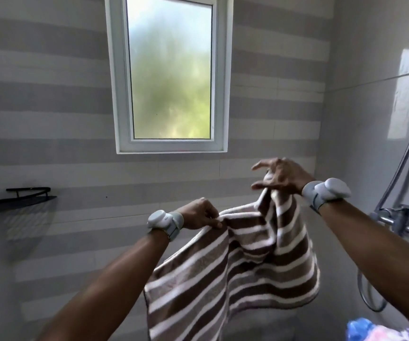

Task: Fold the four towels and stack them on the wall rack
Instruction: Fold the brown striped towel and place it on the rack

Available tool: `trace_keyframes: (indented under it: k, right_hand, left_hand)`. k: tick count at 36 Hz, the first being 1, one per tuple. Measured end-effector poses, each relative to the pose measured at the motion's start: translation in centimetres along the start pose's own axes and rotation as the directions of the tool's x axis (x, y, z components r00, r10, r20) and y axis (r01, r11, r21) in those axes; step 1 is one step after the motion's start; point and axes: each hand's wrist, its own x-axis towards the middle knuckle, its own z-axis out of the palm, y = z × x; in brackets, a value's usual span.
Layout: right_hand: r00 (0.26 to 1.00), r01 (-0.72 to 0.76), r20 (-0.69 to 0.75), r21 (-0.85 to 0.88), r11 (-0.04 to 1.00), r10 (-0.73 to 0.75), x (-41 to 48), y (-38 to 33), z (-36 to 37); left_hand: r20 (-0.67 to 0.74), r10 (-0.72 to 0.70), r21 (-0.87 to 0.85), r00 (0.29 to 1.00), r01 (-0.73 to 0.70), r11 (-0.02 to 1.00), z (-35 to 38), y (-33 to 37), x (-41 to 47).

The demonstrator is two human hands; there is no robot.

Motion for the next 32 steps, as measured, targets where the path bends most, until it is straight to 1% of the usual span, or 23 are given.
trace_keyframes:
  k: [2,4,6,9,12,15,16,18,20,23,26,28,30,32]
  right_hand:
    - [0.979,0.076,0.19,0.021,0.997,-0.079,-0.6,-1.5,1.7]
    - [0.943,0.129,0.309,-0.006,0.992,-0.121,-0.7,-2.7,3.8]
    - [0.912,0.132,0.395,-0.022,0.991,-0.113,-0.8,-3.4,5.6]
    - [0.884,0.151,0.45,-0.015,0.988,-0.128,-1.2,-4.5,7.2]
    - [0.915,0.16,0.37,0.028,0.987,-0.159,-1.0,-5.3,8.7]
    - [0.955,0.124,0.268,0.026,0.992,-0.126,0.2,-5.4,9.3]
    - [0.961,0.113,0.248,0.045,0.993,-0.121,0.4,-5.2,9.1]
    - [0.969,0.138,0.19,0.115,0.984,-0.158,1.1,-5.4,8.4]
    - [0.976,0.166,0.128,0.102,0.981,-0.178,1.5,-5.6,7.5]
    - [0.989,0.141,0.023,0.081,0.987,-0.143,2.1,-5.7,6.3]
    - [0.998,0.031,-0.06,0.145,0.989,-0.023,2.7,-5.3,5.1]
    - [0.99,-0.068,-0.112,0.192,0.979,0.09,3.2,-4.8,4.6]
    - [0.96,-0.176,-0.174,0.24,0.955,0.221,3.7,-4.0,4.1]
    - [0.902,-0.281,-0.245,0.295,0.913,0.357,4.2,-2.9,3.8]
  left_hand:
    - [0.001,0.042,0.058,0.999,-0.042,0.997,-0.6,0.7,0.4]
    - [0.039,0.058,0.066,0.998,-0.061,0.996,-1.1,1.2,0.7]
    - [0.051,0.061,0.063,0.997,-0.065,0.996,-1.5,1.5,0.8]
    - [0.023,0.063,0.059,0.998,-0.064,0.996,-1.8,1.4,0.6]
    - [-0.016,0.033,0.042,0.999,-0.033,0.999,-2.2,1.0,-0.1]
    - [-0.049,-0.007,-0.033,0.999,0.005,0.999,-2.6,0.3,-1.0]
    - [-0.058,-0.015,-0.059,0.998,0.011,0.998,-2.4,0.1,-1.2]
    - [-0.077,-0.039,-0.103,0.996,0.031,0.994,-2.3,-0.5,-1.7]
    - [-0.064,-0.058,-0.159,0.996,0.047,0.986,-2.0,-0.8,-2.2]
    - [-0.059,-0.063,-0.19,0.996,0.051,0.98,-1.8,-1.0,-2.6]
    - [-0.06,-0.052,-0.223,0.997,0.037,0.974,-1.8,-0.4,-2.8]
    - [-0.063,-0.045,-0.176,0.997,0.033,0.984,-1.5,0.0,-2.7]
    - [-0.074,-0.048,-0.127,0.996,0.038,0.991,-0.8,0.3,-2.5]
    - [-0.075,-0.059,-0.087,0.995,0.052,0.995,0.0,0.4,-2.4]
